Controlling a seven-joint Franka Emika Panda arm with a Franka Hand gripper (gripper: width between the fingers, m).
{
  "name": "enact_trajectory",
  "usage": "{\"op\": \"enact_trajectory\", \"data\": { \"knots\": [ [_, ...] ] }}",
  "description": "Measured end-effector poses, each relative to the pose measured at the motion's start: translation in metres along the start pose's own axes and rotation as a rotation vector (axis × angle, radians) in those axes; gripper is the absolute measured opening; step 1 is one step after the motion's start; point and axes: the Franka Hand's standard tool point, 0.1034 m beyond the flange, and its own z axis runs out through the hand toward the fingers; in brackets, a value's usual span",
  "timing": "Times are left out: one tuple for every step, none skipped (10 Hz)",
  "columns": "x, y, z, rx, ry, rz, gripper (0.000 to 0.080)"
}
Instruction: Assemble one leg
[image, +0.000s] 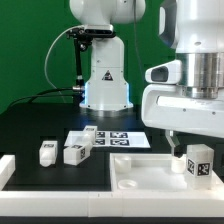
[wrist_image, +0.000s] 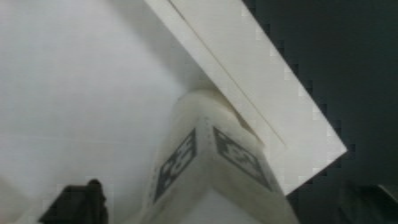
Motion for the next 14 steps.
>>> {"op": "enact_trajectory", "data": {
  "knots": [
    [-0.0005, 0.0011, 0.0010, -0.002, -0.005, -0.090, 0.0649],
    [0.0011, 0.0024, 0.0007, -0.002, -0.001, -0.124, 0.0649],
    [0.0016, 0.0030, 0.0007, -0.005, 0.000, -0.166, 0.0649],
    [0.0015, 0.0029, 0.0008, -0.005, 0.000, -0.142, 0.0560],
    [0.0015, 0.0030, 0.0008, -0.005, 0.000, -0.120, 0.0425],
    [0.0016, 0.0030, 0.0008, -0.005, 0.000, -0.111, 0.0425],
    [0.0015, 0.0029, 0.0008, -0.004, 0.000, -0.063, 0.0283],
    [0.0015, 0.0029, 0.0008, -0.004, 0.001, -0.007, 0.0284],
    [0.0015, 0.0029, 0.0008, -0.004, 0.001, 0.039, 0.0284],
    [0.0015, 0.0028, 0.0010, -0.002, 0.000, 0.148, 0.0284],
    [0.0015, 0.0027, 0.0010, -0.004, 0.002, 0.304, 0.0284],
    [0.0016, 0.0025, 0.0011, -0.006, 0.006, 0.452, 0.0284],
    [0.0009, 0.0016, 0.0011, -0.010, 0.008, 0.638, 0.0284],
    [0.0011, 0.0006, 0.0009, -0.018, 0.008, 0.831, 0.0284]
  ]
}}
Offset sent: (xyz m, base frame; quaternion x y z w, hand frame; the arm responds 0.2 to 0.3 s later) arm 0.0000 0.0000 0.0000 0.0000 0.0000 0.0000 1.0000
